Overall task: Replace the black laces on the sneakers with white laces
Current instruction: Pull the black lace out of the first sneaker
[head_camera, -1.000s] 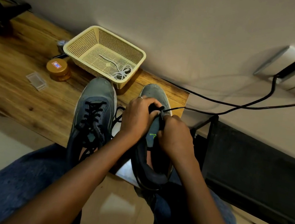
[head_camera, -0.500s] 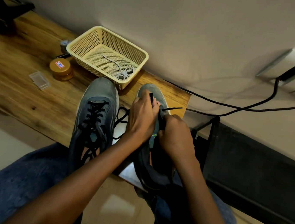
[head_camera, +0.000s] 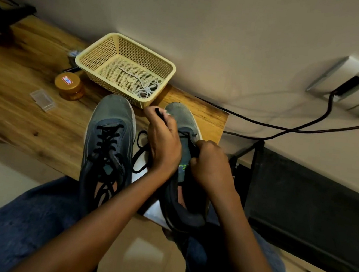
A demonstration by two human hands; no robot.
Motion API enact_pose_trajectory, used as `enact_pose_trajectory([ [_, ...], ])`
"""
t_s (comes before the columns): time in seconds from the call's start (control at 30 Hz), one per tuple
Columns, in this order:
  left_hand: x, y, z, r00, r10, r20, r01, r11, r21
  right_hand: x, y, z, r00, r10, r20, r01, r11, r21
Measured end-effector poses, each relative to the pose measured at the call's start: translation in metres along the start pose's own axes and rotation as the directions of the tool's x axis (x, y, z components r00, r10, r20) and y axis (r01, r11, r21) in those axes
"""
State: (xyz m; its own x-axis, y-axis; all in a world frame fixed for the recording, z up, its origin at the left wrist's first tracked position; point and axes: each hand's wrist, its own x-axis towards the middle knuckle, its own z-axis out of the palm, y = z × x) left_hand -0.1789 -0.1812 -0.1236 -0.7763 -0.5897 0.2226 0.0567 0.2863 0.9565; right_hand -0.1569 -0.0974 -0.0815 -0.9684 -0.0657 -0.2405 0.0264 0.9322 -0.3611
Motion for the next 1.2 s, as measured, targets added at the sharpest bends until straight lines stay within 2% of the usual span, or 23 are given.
enact_pose_trajectory([
  [0.17,0.0,-0.002,0.002,1.0,-0.015,-0.019,0.015,1.0,0.013,-0.001,-0.001,0.001,0.999,-0.02,0.025,0.02,1.0,0.015],
  [0.23,0.004,0.0,0.001,0.996,-0.062,0.059,0.06,0.997,0.045,0.0,-0.001,0.003,1.0,-0.014,0.02,0.013,1.0,0.021],
  [0.3,0.009,0.004,-0.003,0.975,-0.078,0.208,0.052,0.991,0.127,0.0,-0.001,0.004,1.0,-0.005,0.011,0.005,0.999,0.039],
  [0.4,0.021,0.011,-0.014,0.907,-0.089,0.411,-0.065,0.935,0.347,0.002,0.0,0.006,1.0,0.011,0.002,-0.011,0.998,0.056],
  [0.53,0.035,0.012,-0.035,0.847,-0.059,0.528,-0.29,0.781,0.553,0.002,0.003,0.005,1.0,0.018,-0.008,-0.017,0.997,0.073],
  [0.6,0.034,0.01,-0.041,0.821,-0.064,0.568,-0.335,0.751,0.569,0.002,0.002,0.006,1.0,0.019,-0.013,-0.018,0.996,0.084],
  [0.73,0.023,0.009,-0.035,0.777,0.015,0.629,-0.469,0.679,0.564,0.003,0.001,0.007,1.0,0.025,-0.004,-0.024,0.997,0.079],
  [0.83,0.02,0.008,-0.029,0.77,0.062,0.635,-0.541,0.59,0.599,0.002,0.001,0.006,1.0,0.013,-0.003,-0.013,0.998,0.064],
  [0.97,0.02,0.002,-0.022,0.759,0.091,0.645,-0.581,0.543,0.606,0.002,0.001,0.007,1.0,0.011,-0.001,-0.011,0.999,0.05],
  [1.2,0.021,0.001,-0.021,0.715,-0.017,0.699,-0.549,0.606,0.576,0.002,-0.002,0.005,0.999,0.034,0.01,-0.034,0.998,0.049],
])
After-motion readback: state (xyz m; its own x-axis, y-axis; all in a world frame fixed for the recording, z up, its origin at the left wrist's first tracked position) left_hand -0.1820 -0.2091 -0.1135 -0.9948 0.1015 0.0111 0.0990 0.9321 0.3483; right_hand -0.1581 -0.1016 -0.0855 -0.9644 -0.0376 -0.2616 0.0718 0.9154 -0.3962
